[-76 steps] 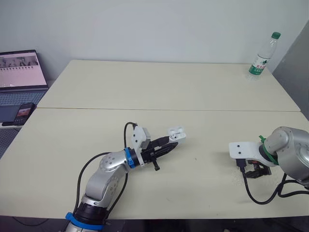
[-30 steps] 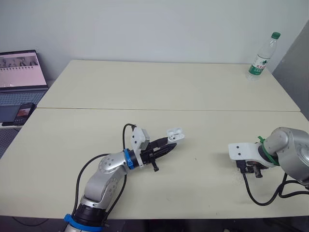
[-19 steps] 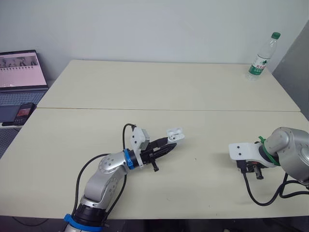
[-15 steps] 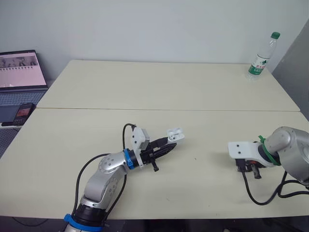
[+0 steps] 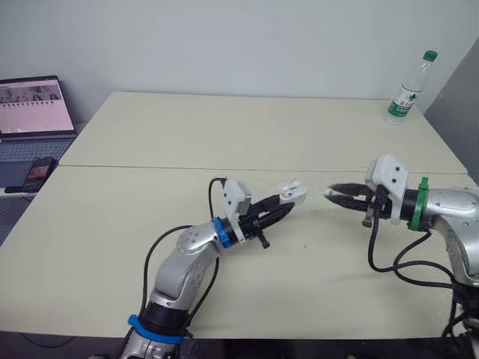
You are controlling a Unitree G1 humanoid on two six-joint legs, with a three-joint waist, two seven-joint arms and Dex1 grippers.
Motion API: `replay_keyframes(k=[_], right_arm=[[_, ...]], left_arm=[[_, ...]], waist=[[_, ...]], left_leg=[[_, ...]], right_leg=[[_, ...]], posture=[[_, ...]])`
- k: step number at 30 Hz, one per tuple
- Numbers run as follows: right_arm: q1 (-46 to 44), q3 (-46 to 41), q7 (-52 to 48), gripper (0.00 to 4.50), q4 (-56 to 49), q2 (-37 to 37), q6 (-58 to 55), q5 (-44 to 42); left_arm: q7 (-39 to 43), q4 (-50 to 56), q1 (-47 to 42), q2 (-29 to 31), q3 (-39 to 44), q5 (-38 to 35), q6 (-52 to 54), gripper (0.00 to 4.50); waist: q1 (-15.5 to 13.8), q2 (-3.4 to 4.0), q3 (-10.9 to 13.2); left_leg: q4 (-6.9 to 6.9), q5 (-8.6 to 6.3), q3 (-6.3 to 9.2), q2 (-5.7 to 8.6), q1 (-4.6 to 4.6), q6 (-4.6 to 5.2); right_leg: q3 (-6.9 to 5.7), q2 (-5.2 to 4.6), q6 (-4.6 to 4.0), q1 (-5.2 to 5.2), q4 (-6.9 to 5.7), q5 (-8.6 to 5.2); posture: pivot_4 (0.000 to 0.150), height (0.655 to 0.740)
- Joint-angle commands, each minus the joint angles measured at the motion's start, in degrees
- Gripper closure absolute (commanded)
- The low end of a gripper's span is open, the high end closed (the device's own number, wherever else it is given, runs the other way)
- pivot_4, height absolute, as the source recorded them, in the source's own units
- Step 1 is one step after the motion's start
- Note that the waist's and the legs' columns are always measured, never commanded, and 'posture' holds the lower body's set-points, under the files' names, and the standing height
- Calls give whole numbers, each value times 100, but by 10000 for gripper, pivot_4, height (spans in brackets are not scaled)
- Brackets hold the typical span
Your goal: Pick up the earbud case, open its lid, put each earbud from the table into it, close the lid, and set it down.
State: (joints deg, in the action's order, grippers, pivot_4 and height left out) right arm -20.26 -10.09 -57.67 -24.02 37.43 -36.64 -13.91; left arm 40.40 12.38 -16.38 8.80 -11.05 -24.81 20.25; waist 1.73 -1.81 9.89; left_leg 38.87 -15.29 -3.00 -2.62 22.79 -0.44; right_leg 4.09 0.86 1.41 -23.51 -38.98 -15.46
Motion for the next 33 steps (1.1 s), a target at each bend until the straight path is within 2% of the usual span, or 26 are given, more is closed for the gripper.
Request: replay_keyframes(k=[1,4,9,18,33], right_arm=[[-80,-152,852,40635,-375,-449,186,-143],[-125,-107,1460,40635,-584,-984,270,-282],[-99,28,1947,40635,-804,-1398,289,-502],[427,336,2192,40635,-1099,-1319,300,-640],[635,601,2346,40635,-974,-1043,425,-535]], left_arm=[[-96,-57,-143,-135,-142,59,7,37510],[-150,-267,-286,-253,-179,110,-11,37510],[-230,-496,-473,-394,-130,93,17,37510],[-301,-531,-510,-455,-139,116,-26,37510],[-139,-516,-400,-286,-246,266,-196,37510]], waist=[[11,1,-1],[9,1,-1],[3,1,-1],[7,1,-1],[9,1,-1]], left_leg=[[0,0,0,0,0,0],[-1,0,0,0,0,0],[0,0,-4,4,3,0],[-3,0,4,4,5,0],[-2,0,2,3,3,0]], right_leg=[[0,1,0,0,0,0],[1,3,0,-1,-1,0],[-2,0,1,-1,2,0],[-2,0,1,-1,2,0],[-1,2,7,-1,3,-4]], posture=[[1500,7362],[1500,7362],[1500,7362],[1500,7362],[1500,7362]])
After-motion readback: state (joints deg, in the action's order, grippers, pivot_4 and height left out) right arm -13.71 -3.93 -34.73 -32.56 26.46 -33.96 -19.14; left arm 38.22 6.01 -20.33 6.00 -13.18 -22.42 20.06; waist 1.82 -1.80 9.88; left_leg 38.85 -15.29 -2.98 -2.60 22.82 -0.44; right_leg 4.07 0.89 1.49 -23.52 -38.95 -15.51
